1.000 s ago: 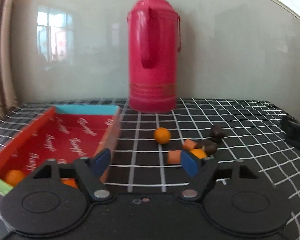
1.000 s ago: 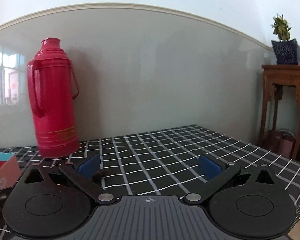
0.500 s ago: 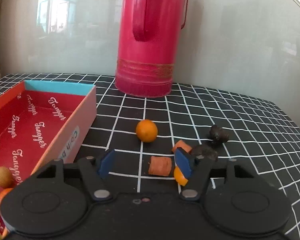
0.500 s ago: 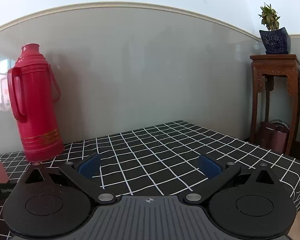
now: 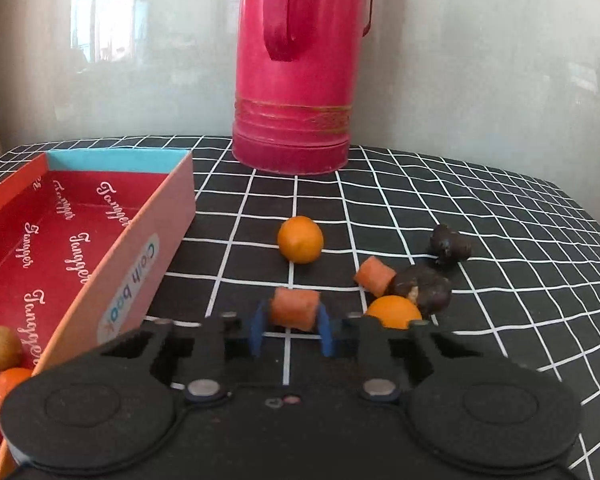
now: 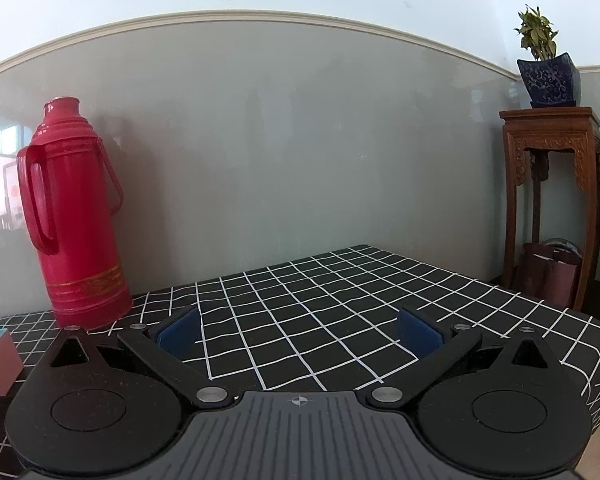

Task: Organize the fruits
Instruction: 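Grasp the small orange cube piece with the left gripper, then carry the cube piece into the box and open the left gripper, then move the right gripper to the orange and close around it, then carry the orange over the box and open the right gripper, then close the left gripper around the dark brown round fruit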

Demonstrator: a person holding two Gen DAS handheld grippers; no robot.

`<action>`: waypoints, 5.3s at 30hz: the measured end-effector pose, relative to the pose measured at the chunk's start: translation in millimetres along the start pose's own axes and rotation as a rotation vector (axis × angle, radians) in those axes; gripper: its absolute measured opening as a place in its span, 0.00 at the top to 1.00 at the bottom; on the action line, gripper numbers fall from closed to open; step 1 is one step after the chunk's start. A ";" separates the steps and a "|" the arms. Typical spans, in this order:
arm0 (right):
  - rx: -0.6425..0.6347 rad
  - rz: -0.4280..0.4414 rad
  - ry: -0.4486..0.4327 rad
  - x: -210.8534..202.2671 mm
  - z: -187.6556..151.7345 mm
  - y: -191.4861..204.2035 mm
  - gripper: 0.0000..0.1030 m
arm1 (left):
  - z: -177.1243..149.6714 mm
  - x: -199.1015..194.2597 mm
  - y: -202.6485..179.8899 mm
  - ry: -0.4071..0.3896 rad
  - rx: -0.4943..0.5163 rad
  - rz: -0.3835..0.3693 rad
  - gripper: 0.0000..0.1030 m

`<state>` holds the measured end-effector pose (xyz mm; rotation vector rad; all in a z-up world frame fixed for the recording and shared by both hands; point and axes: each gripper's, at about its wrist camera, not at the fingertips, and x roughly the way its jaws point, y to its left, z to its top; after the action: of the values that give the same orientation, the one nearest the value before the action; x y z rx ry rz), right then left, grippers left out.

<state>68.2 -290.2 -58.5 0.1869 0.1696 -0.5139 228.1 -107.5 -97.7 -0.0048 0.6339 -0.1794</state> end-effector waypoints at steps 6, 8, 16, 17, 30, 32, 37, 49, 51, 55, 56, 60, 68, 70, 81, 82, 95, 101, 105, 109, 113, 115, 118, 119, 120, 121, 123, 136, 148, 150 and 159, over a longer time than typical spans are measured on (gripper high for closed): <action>0.001 -0.062 -0.024 -1.2 0.4 0.0 0.00 | -0.2 -11.4 -0.3 -0.058 0.016 0.028 0.86; -0.001 -0.054 -0.011 0.2 0.2 1.3 0.00 | 0.8 -21.4 1.6 -0.102 0.022 0.043 0.86; -0.033 0.004 -0.004 -1.6 -5.7 19.7 0.00 | 5.9 -71.5 41.7 -0.274 -0.032 0.238 0.86; -0.041 0.014 -0.001 -1.9 -7.0 24.3 0.00 | 6.9 -74.9 52.5 -0.273 -0.048 0.276 0.86; -0.111 0.157 0.051 -4.0 -26.5 85.7 0.00 | 0.0 -84.9 136.7 -0.079 -0.215 0.455 0.74; -0.119 0.179 0.063 -3.7 -29.6 93.8 0.00 | -2.0 -91.2 141.0 -0.090 -0.226 0.452 0.69; -0.123 0.226 0.092 -2.5 -33.9 107.9 0.00 | -2.1 -107.8 150.1 -0.155 -0.248 0.424 0.42; -0.147 0.284 0.195 9.3 -40.4 130.2 0.00 | -13.1 -138.3 175.4 -0.199 -0.267 0.505 0.23; -0.144 0.288 0.218 12.3 -41.6 131.3 0.00 | -16.2 -142.7 180.5 -0.199 -0.269 0.515 0.22; -0.144 0.299 0.272 20.9 -42.8 136.9 0.00 | -23.0 -150.1 187.0 -0.197 -0.267 0.534 0.20; -0.151 0.300 0.280 23.5 -43.2 139.7 0.00 | -25.7 -153.3 189.6 -0.194 -0.268 0.536 0.19; -0.164 0.303 0.308 30.0 -44.5 146.5 0.00 | -37.7 -158.7 196.5 -0.175 -0.289 0.545 0.18; -0.194 0.327 0.325 34.9 -46.5 166.0 0.01 | -47.9 -160.9 200.1 -0.163 -0.256 0.564 0.18; -0.206 0.333 0.326 35.1 -47.8 170.3 0.21 | -48.7 -160.8 201.7 -0.159 -0.259 0.567 0.17; -0.214 0.292 0.401 53.5 -57.9 173.5 0.45 | -52.3 -162.0 210.1 -0.148 -0.275 0.578 0.17; -0.210 0.292 0.404 54.2 -58.0 172.9 0.45 | -52.3 -162.3 210.3 -0.149 -0.275 0.578 0.17; -0.230 0.326 0.390 49.3 -57.8 173.8 0.68 | -52.4 -162.8 209.8 -0.152 -0.274 0.576 0.17; -0.231 0.428 0.325 28.9 -54.3 177.0 0.68 | -52.6 -162.6 209.1 -0.151 -0.274 0.574 0.16; -0.196 0.546 0.237 6.4 -45.4 180.6 0.68 | -53.0 -164.6 210.4 -0.159 -0.279 0.575 0.16; -0.192 0.698 0.125 -26.7 -36.2 189.0 0.68 | -54.0 -167.6 212.9 -0.161 -0.281 0.576 0.16; -0.257 0.805 0.099 -51.7 -41.8 208.0 0.68 | -54.8 -171.5 218.4 -0.165 -0.301 0.584 0.15; -0.287 0.843 0.121 -57.5 -47.4 218.7 0.68 | -55.0 -173.4 221.5 -0.167 -0.308 0.586 0.15; -0.326 0.870 0.131 -66.7 -54.0 232.2 0.68 | -55.8 -175.5 224.2 -0.168 -0.309 0.593 0.15; -0.334 0.872 0.134 -67.6 -56.0 236.1 0.68 | -56.2 -176.2 225.1 -0.167 -0.309 0.596 0.15; -0.344 0.874 0.140 -68.3 -58.1 239.9 0.68 | -56.5 -176.8 226.1 -0.167 -0.310 0.598 0.15; -0.351 0.874 0.146 -66.9 -60.0 242.3 0.68 | -56.9 -177.7 227.5 -0.167 -0.312 0.599 0.15; -0.360 0.871 0.154 -69.4 -63.3 246.4 0.68 | -57.8 -178.7 229.6 -0.167 -0.317 0.604 0.15; -0.307 0.724 -0.015 -79.0 -53.8 222.6 0.05 | -54.8 -180.9 225.4 -0.173 -0.316 0.592 0.15; -0.226 0.388 -0.071 -47.0 -28.1 157.3 0.00 | -40.9 -164.1 184.3 -0.198 -0.251 0.519 0.14; -0.227 0.307 -0.069 -38.7 -23.7 143.7 0.00 | -37.8 -160.3 174.2 -0.206 -0.239 0.500 0.14; -0.173 -0.086 -0.045 1.0 -12.2 78.0 0.00 | -24.2 -145.6 107.2 -0.290 -0.110 0.351 0.14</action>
<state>106.9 -221.3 -60.0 -0.0009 0.1777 -0.5853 116.4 23.7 -37.9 -0.0248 0.3462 0.1936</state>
